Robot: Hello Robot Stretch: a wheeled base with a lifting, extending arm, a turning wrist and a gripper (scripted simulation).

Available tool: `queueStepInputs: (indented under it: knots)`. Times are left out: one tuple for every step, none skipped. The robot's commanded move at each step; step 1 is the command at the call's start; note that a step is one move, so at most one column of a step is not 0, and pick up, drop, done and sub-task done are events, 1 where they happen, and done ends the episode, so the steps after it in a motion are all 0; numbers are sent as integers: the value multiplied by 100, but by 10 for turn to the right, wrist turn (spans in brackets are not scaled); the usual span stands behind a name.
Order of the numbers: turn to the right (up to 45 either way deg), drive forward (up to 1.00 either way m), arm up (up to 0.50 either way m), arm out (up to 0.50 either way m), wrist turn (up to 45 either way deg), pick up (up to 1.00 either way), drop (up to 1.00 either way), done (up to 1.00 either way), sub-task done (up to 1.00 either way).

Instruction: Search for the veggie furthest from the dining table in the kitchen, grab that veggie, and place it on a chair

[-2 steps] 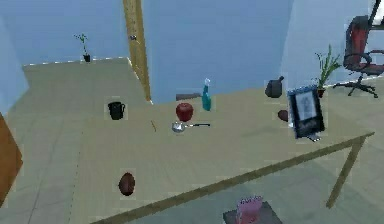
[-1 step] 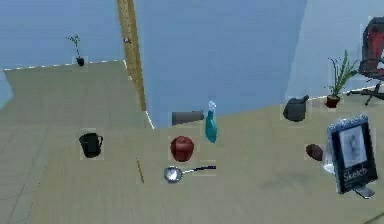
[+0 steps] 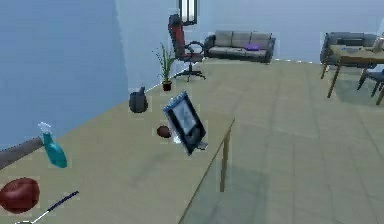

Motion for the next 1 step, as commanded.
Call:
queueStepInputs:
  knots:
    - [450, 0, 0, 0, 0, 0, 0, 0, 0]
